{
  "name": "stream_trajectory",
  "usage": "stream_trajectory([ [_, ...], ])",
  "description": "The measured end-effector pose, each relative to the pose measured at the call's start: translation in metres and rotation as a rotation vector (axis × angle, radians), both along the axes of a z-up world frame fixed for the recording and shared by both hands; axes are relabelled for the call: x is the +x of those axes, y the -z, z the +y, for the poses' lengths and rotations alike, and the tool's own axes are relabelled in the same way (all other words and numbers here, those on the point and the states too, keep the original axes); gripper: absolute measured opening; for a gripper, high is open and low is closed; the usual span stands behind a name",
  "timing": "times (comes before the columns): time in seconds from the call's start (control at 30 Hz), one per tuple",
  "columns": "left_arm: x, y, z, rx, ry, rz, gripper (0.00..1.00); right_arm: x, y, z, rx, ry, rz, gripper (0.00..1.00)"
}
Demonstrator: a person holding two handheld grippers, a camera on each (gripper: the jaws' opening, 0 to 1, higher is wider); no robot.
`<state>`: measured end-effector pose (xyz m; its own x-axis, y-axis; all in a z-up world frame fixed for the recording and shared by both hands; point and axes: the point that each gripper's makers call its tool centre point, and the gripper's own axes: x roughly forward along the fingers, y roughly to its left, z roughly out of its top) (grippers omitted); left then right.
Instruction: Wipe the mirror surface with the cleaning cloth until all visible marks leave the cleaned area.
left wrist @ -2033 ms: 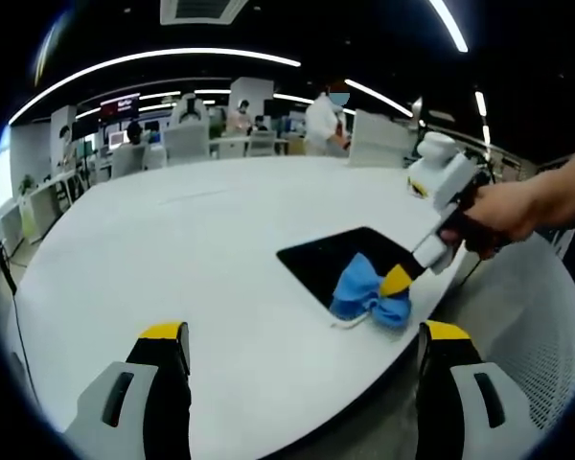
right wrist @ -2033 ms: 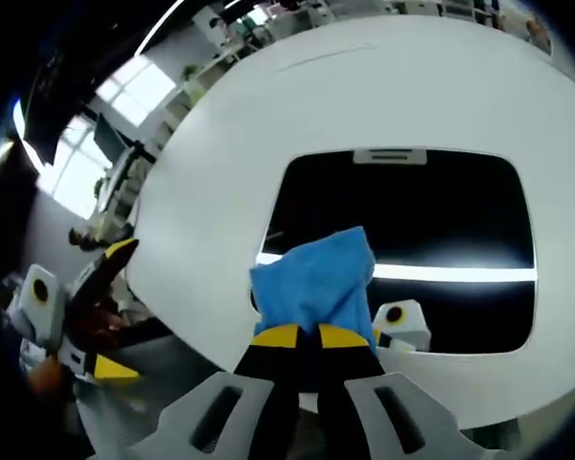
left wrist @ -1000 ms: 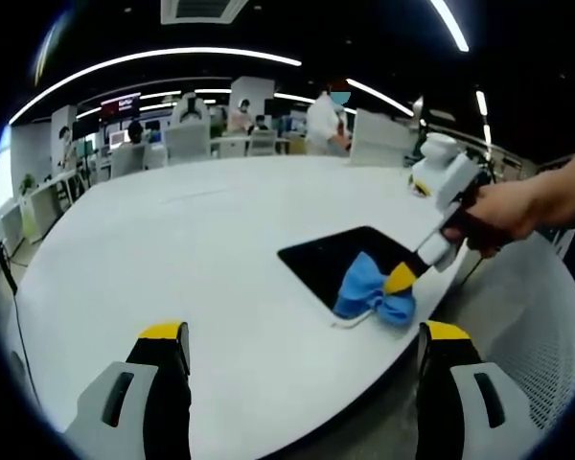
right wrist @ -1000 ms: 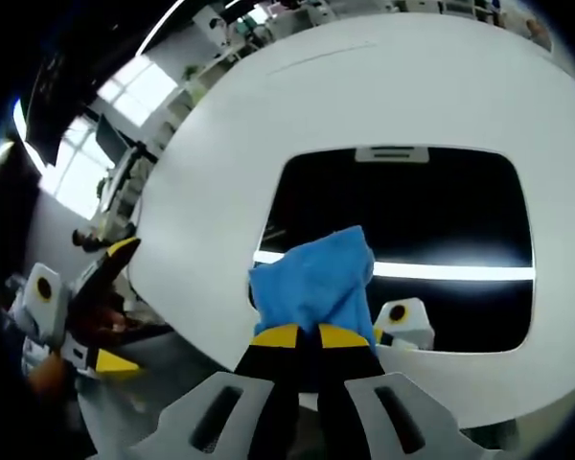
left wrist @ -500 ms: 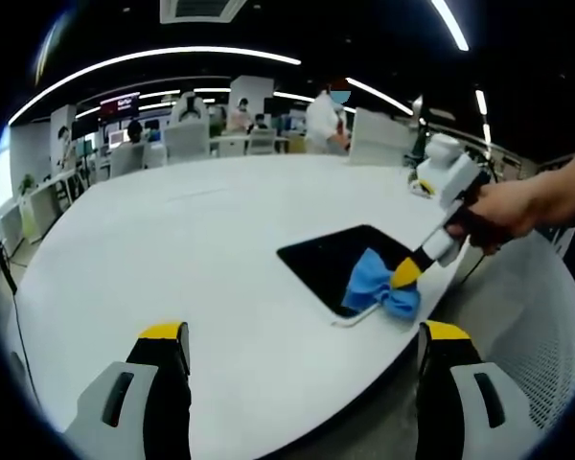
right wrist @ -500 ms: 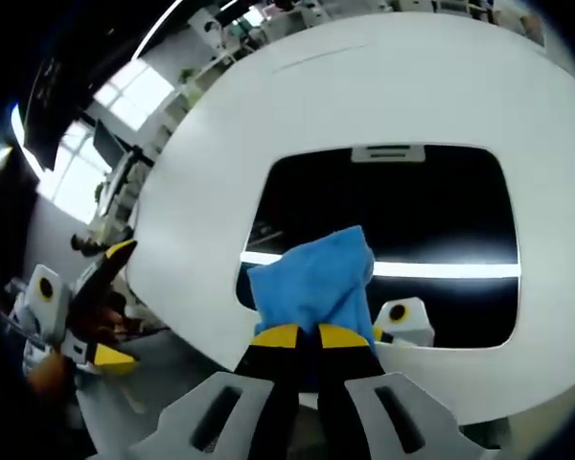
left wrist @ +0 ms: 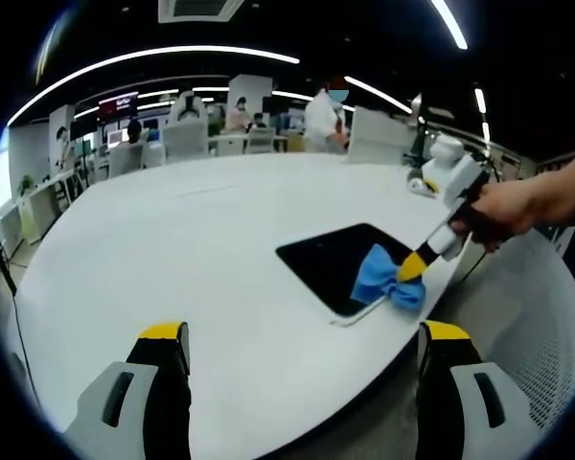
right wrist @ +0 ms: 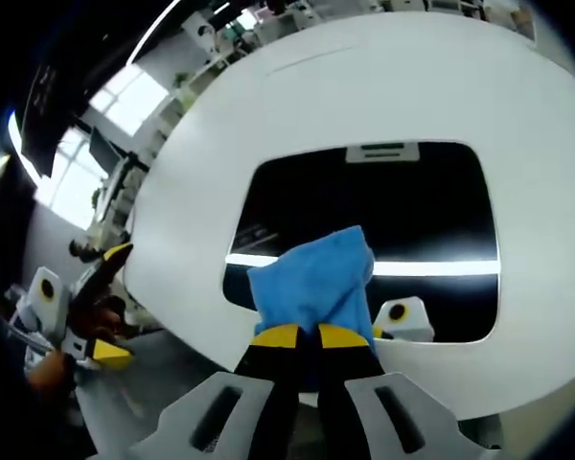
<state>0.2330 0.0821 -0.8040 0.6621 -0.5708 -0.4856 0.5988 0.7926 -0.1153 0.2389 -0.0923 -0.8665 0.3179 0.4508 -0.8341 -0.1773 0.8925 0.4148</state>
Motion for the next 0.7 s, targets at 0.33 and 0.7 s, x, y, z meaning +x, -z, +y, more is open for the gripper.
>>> stream_trajectory([
  [0.33,0.000,-0.001,0.001,-0.002,-0.004,0.000,0.99,0.001,0.000,0.001,-0.016,-0.014,0.004,0.00],
  [0.7,0.001,-0.002,0.001,-0.005,-0.007,-0.003,0.99,0.011,-0.001,-0.001,-0.024,0.001,0.000,0.00],
])
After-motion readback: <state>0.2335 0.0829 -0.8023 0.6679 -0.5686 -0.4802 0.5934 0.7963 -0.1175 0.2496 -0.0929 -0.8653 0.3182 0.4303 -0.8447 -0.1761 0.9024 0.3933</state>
